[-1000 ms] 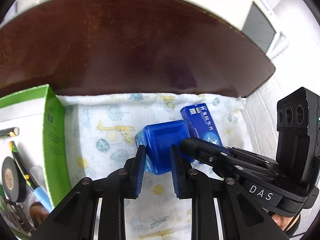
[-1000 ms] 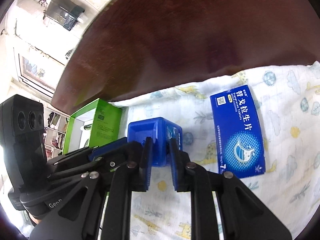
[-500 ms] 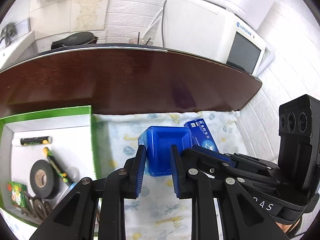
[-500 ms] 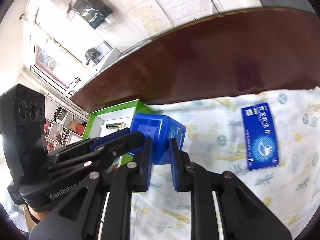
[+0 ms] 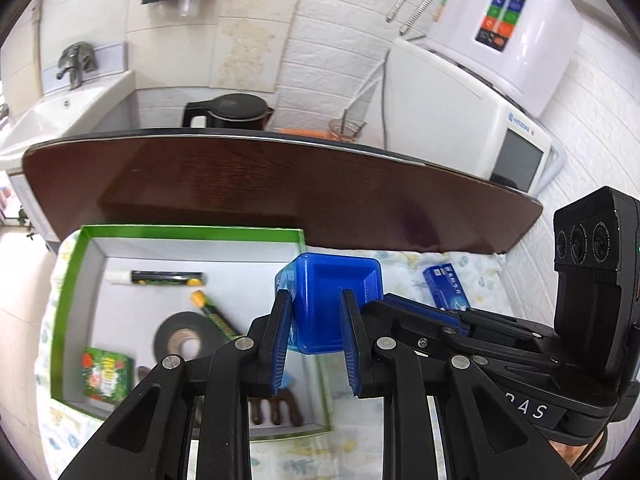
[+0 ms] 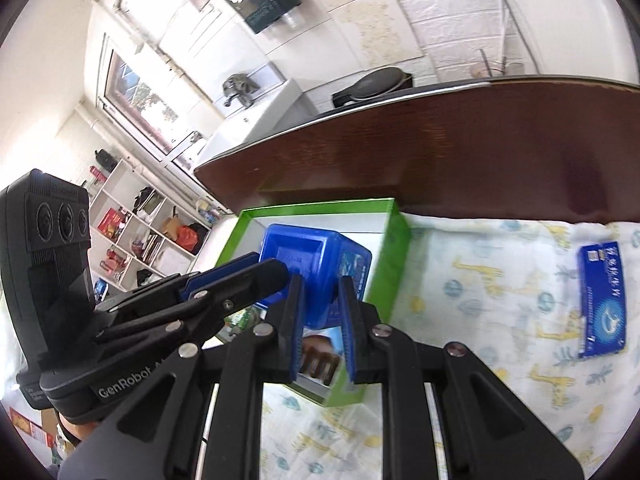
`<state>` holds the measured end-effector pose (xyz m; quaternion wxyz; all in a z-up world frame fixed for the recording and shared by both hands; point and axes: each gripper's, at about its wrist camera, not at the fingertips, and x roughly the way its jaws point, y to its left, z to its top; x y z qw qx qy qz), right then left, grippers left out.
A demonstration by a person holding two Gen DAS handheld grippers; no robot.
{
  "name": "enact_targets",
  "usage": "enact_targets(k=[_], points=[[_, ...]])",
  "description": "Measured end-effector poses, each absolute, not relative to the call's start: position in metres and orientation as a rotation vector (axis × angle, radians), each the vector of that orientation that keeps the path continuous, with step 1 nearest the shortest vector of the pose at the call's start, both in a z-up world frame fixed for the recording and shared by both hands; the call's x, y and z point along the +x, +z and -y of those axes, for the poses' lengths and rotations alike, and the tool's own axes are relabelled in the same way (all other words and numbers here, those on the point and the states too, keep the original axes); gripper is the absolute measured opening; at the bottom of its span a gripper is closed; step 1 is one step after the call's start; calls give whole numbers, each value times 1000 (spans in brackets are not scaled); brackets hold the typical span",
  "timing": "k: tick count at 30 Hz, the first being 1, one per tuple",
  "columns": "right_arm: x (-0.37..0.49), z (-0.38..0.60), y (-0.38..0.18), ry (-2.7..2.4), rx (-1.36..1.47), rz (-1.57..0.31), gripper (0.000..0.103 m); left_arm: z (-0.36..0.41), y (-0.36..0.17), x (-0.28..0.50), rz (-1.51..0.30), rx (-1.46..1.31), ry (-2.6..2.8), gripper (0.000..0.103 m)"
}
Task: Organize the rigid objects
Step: 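Carry the blue container into the white box and release it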
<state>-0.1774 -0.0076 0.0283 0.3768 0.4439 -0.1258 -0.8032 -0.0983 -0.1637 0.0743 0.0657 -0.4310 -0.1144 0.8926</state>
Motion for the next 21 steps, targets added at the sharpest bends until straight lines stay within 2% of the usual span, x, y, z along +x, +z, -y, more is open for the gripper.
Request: enact_targets(k=[21], points=[[-175,153,17,-1869,1183,192,19,306,61,-74,526,-1294,2812,22]])
